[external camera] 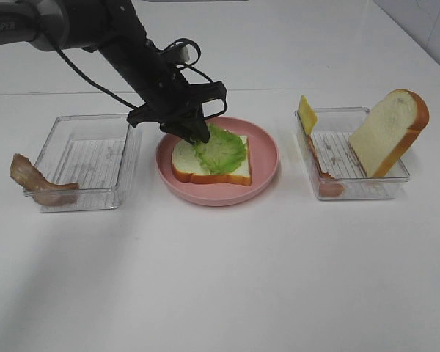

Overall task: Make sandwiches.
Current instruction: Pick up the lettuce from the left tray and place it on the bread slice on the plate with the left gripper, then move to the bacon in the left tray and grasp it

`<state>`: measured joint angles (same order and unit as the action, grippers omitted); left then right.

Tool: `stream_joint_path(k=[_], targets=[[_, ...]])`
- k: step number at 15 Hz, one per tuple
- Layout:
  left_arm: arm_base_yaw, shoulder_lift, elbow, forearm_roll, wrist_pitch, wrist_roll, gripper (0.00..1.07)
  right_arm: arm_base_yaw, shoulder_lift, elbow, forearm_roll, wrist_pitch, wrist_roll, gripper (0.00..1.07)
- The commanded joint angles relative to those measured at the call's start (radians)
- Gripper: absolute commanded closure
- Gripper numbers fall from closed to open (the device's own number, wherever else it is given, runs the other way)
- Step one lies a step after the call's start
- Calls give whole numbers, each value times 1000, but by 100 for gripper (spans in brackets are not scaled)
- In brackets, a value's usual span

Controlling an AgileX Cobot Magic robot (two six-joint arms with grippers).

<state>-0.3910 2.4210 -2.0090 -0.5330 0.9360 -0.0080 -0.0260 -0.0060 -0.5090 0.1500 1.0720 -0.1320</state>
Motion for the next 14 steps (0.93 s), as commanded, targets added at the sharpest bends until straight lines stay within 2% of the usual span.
stream_joint_path(k=[1, 2, 3, 5, 7, 8, 10, 11, 14], targets=[[-2, -6, -3, 8, 4, -7, 36, -8, -14, 2, 0, -9, -6, 38], [-2, -13, -3, 10, 8, -1, 27, -8, -14, 2, 0, -9, -6, 38], [-2, -18, -3, 15, 9, -1, 25, -8, -14, 2, 0, -9, -6, 38], [12, -49, -15, 46, 23, -1, 25, -8, -14, 2, 0, -9, -6, 38], [29, -78, -51, 123, 70, -8, 25, -8, -14, 2, 0, -9, -6, 38], [32, -89, -76, 162, 116, -22, 25, -8, -14, 2, 0, -9, -6, 38], [64, -106, -134, 227, 265, -93, 25, -8, -14, 2, 0, -9, -6, 38], [104, -128, -159, 246, 353, -98, 25, -8, -14, 2, 4, -9, -6, 38], [159, -170, -159, 247, 353, -114, 27, -8, -14, 2, 5, -9, -6, 38]])
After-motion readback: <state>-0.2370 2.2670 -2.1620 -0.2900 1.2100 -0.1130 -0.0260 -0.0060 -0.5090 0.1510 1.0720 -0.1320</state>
